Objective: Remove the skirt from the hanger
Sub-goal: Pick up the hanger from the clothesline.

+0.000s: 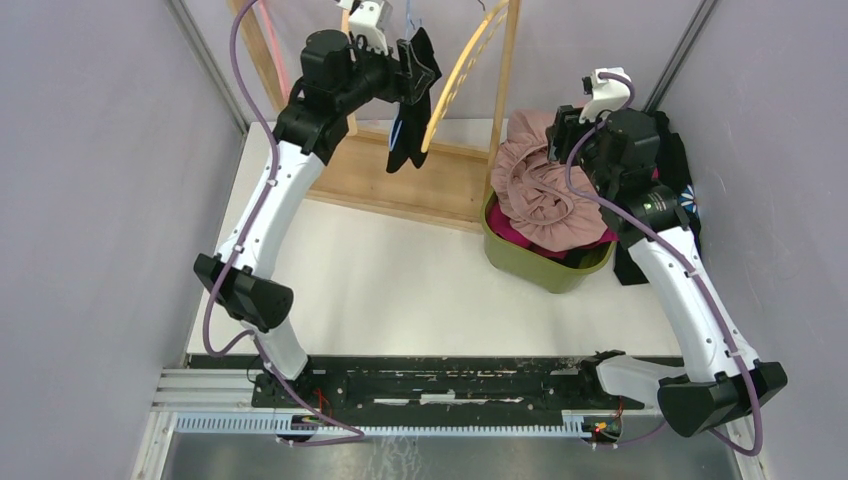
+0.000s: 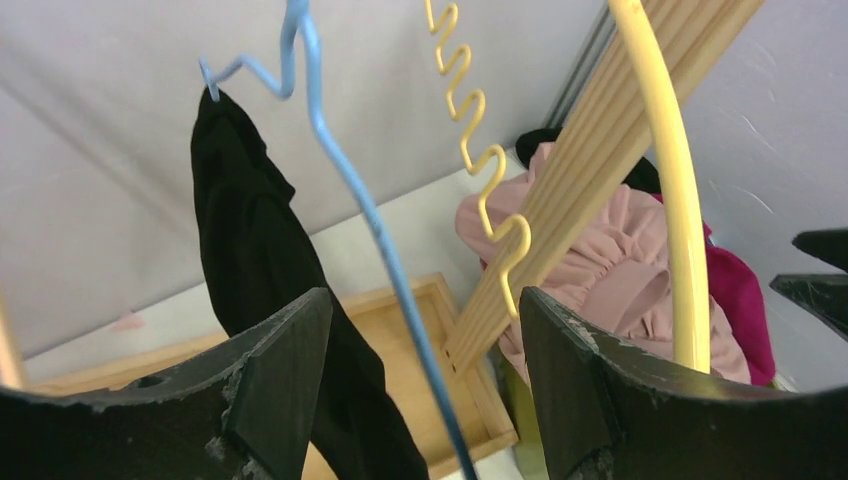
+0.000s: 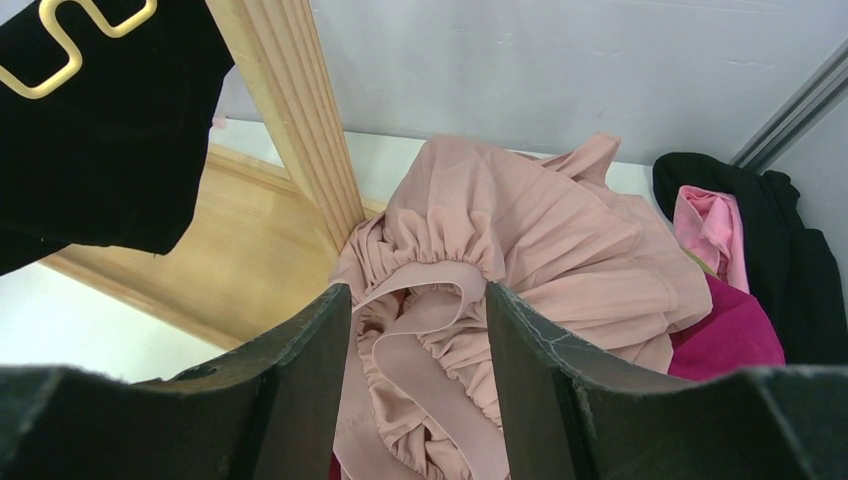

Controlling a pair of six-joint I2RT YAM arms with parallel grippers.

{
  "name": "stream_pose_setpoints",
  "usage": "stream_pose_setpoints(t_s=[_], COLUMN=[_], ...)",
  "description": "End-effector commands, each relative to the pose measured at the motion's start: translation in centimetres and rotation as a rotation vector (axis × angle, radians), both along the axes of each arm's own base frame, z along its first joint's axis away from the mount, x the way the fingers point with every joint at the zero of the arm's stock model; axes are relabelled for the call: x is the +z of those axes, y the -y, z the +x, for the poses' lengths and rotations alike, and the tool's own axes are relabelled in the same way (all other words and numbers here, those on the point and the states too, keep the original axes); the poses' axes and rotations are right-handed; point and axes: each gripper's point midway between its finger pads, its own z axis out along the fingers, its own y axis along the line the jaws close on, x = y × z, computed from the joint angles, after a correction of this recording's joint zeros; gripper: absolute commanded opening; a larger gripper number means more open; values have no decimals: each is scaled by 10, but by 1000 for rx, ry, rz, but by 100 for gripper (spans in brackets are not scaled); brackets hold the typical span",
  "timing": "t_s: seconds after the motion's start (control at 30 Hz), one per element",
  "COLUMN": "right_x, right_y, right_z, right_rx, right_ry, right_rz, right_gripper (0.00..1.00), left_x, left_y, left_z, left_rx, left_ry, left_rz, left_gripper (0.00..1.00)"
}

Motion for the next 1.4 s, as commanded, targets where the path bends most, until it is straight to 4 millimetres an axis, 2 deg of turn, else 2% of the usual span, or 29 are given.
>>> stream_pose_setpoints(t_s=[0.0, 0.1, 0.17, 0.23, 0.27, 0.33, 0.37, 0.47, 0.53, 0.7, 0.87, 1.1, 1.2, 1.37], right_x=[27, 26, 25, 26, 27, 28, 28, 29, 25, 13, -2, -25, -26, -25], right_y=[2, 4, 5, 5, 6, 7, 7, 7, 7, 7, 1, -5, -4, 2], right_z=[-5, -6, -6, -8, -9, -11, -11, -12, -13, -10, -5, -4, -6, -10], right_rx=[4, -4, -7, -6, -9, -10, -10, -10, -11, -15, 9, 29, 28, 5], right_ry=[92, 92, 92, 95, 98, 103, 103, 102, 87, 60, 24, -24, -28, -18], right_rz=[12, 6, -1, -2, -2, 2, 3, 8, 4, -9, -7, 8, 4, -6], right_gripper=[57, 57, 57, 57, 57, 57, 56, 52, 49, 44, 27, 26, 25, 25], left_x=[42, 33, 24, 11, 9, -4, -8, -12, -7, 35, 77, 118, 122, 103], left_y=[-3, -2, -9, -15, -18, -23, -23, -19, -17, -21, -35, -40, -34, -25], left_z=[7, 16, 24, 32, 35, 42, 44, 48, 47, 34, 9, -20, -18, -2], left_rx=[88, 131, 185, 230, 249, 279, 282, 265, 249, 246, 261, 233, 205, 189], left_ry=[147, 143, 130, 103, 102, 79, 75, 84, 104, 207, 292, 391, 394, 326], left_rz=[37, 75, 111, 157, 177, 221, 234, 250, 249, 201, 145, 72, 71, 118], left_gripper=[75, 73, 66, 49, 38, 6, 3, 3, 3, 3, 3, 3, 3, 3])
